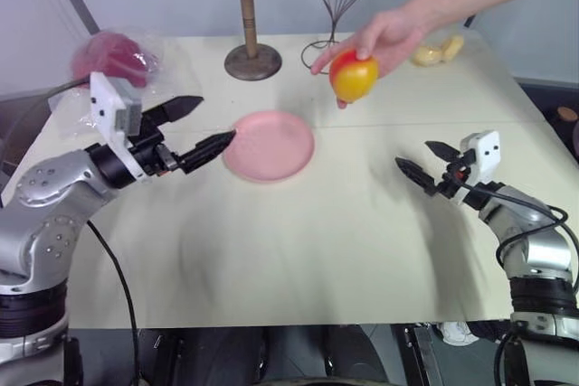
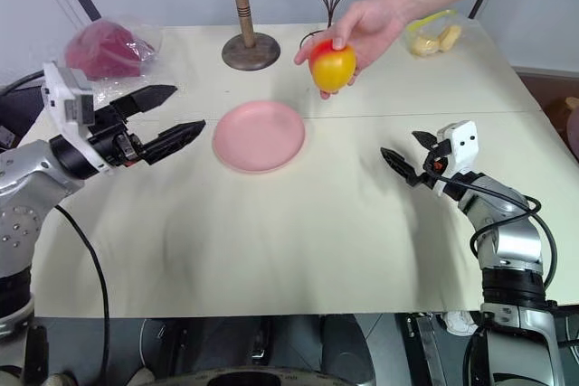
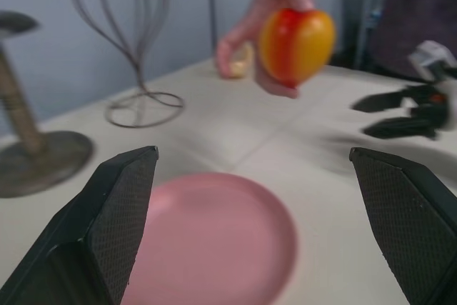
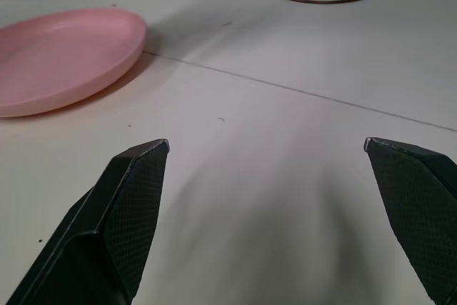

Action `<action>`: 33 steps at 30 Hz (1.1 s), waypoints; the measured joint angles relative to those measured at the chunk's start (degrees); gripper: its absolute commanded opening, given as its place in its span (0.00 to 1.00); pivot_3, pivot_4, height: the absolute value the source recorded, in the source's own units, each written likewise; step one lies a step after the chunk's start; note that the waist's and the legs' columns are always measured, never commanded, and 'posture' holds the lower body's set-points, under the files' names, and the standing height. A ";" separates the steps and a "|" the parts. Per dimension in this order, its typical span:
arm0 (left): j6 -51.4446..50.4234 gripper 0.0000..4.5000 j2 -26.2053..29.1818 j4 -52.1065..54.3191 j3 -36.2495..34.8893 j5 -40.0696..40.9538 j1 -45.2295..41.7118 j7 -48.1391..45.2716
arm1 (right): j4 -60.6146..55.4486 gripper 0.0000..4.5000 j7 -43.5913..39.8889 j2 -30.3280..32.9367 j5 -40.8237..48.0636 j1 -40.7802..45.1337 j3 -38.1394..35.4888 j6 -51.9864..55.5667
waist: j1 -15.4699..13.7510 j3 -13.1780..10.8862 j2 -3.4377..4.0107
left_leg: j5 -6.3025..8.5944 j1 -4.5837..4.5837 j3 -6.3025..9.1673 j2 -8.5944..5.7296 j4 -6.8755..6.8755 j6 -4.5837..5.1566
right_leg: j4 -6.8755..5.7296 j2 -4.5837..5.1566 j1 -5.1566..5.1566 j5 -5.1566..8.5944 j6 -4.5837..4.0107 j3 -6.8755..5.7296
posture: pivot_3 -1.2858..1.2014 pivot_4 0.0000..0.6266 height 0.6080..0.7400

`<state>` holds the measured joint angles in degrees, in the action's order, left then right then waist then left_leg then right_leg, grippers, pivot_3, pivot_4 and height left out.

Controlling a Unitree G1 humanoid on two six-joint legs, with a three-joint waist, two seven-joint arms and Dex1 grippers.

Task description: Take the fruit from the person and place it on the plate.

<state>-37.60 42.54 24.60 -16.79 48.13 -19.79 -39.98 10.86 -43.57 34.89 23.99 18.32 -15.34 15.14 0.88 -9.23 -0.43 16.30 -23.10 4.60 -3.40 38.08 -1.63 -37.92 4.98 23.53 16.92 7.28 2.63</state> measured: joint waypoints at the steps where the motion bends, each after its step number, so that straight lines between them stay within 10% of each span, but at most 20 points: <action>1: -0.86 1.00 0.06 0.12 0.03 0.80 -0.76 0.02 | -1.43 1.00 0.65 -0.04 1.85 0.04 -1.39 1.96 | -0.03 -0.02 0.03 | 0.00 -0.01 0.00 0.00 0.00 0.00 | 0.00 0.00 0.01 0.00 0.00 0.00 | 0.52 0.24 1.00; 25: -1.77 1.00 -2.26 1.94 0.83 2.06 2.04 2.91 | -16.89 1.00 5.81 -4.66 17.31 13.96 0.59 18.25 | -0.05 -0.03 0.01 | -0.01 -0.02 0.02 0.01 0.01 -0.02 | 0.02 0.01 0.01 0.00 0.00 0.00 | 0.52 0.24 1.00; 29: -1.59 1.00 -2.51 2.68 0.17 2.05 2.81 3.39 | -16.00 0.73 5.36 -4.72 17.26 14.51 1.09 18.24 | -0.09 -0.03 0.01 | -0.01 -0.03 0.02 0.00 0.01 -0.02 | 0.02 0.01 0.01 0.00 0.00 0.00 | 0.52 0.24 1.00; 33: -1.55 1.00 -2.74 2.69 0.16 2.05 3.31 3.85 | -15.72 0.71 5.02 -4.72 17.26 14.53 1.09 18.22 | -0.07 -0.03 0.01 | -0.01 -0.03 0.03 0.01 0.00 -0.02 | 0.02 0.01 0.01 0.00 0.00 0.00 | 0.52 0.24 1.00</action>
<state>-39.15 39.80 27.29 -16.63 50.18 -16.49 -36.13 -4.86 -38.55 30.17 41.26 32.85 -14.25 33.36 0.81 -9.26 -0.42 16.29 -23.13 4.62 -3.39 38.08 -1.65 -37.89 4.99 23.55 16.92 7.28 2.63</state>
